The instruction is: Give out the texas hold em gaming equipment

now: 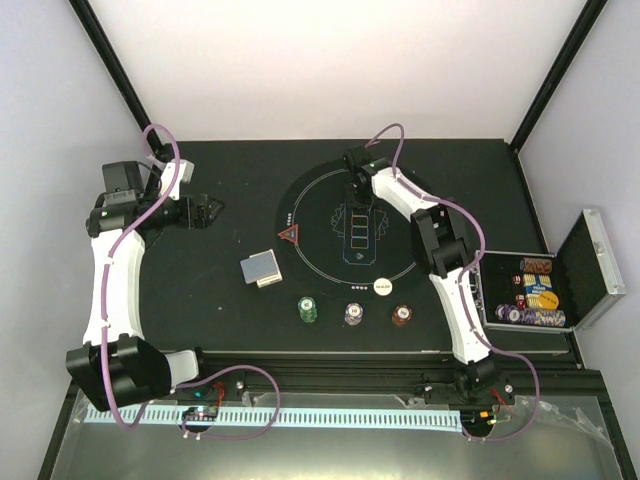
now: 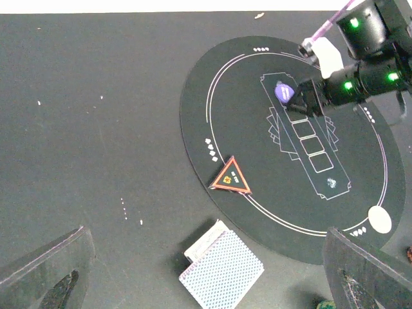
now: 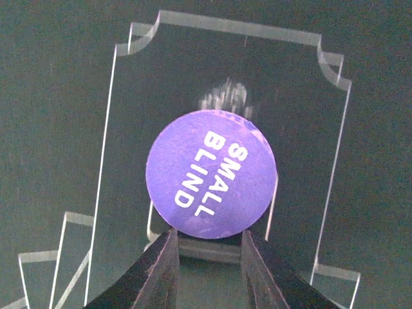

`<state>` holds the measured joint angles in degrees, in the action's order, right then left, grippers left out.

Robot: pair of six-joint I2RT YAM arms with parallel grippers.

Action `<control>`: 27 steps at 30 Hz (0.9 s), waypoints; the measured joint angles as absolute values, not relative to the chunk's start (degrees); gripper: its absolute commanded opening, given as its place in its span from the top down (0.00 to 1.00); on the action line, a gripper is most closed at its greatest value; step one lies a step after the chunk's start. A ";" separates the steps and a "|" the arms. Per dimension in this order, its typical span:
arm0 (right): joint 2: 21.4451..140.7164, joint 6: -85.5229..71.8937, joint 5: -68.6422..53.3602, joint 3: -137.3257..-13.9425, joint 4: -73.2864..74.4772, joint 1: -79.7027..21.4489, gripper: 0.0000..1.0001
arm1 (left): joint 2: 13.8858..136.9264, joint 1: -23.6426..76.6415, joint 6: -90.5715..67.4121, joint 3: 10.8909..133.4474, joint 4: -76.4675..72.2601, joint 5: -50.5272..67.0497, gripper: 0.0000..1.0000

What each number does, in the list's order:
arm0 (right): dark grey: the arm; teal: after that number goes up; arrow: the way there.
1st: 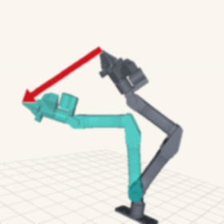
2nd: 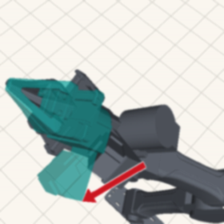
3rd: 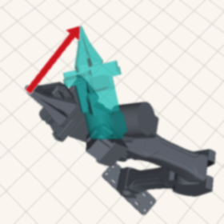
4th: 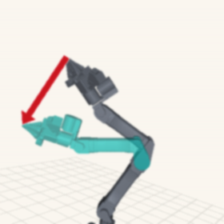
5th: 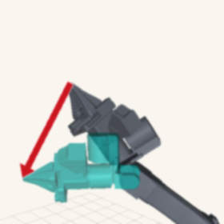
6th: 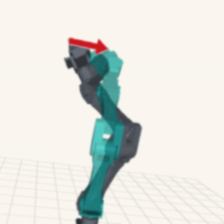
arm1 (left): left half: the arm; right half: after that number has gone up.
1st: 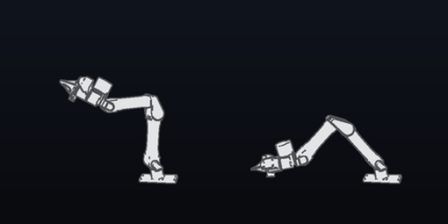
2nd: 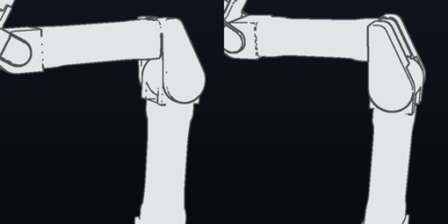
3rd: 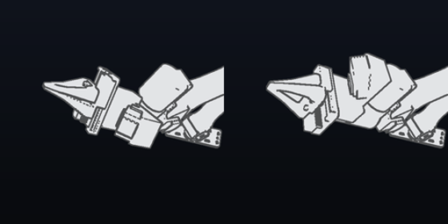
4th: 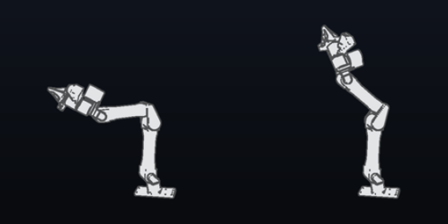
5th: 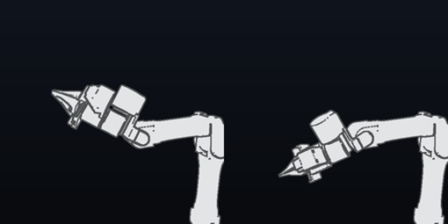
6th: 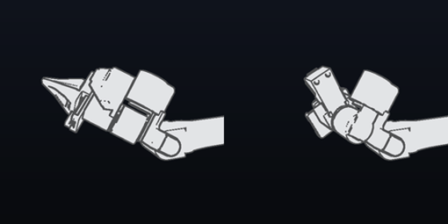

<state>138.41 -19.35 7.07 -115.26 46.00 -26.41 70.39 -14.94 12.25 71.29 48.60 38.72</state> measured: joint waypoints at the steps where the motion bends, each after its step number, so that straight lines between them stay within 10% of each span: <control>1: 140.16 -19.35 6.90 -118.48 47.40 -25.96 0.70 | 70.43 -14.94 12.36 71.29 48.64 38.72 0.01; 10: 148.24 -18.70 6.85 -132.49 49.50 -23.66 0.68 | 70.67 -14.94 13.19 71.29 49.45 38.72 0.01; 16: 147.39 -17.54 5.93 -131.15 48.49 -23.33 0.39 | 71.26 -14.94 13.34 71.29 49.82 38.70 0.01; 27: 110.96 -18.26 7.20 -88.01 41.82 -26.98 0.31 | 71.24 -14.94 14.63 71.48 51.64 39.35 0.01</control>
<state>110.96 -18.26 7.20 -88.01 41.82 -26.98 71.24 -14.94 14.63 71.48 51.64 39.35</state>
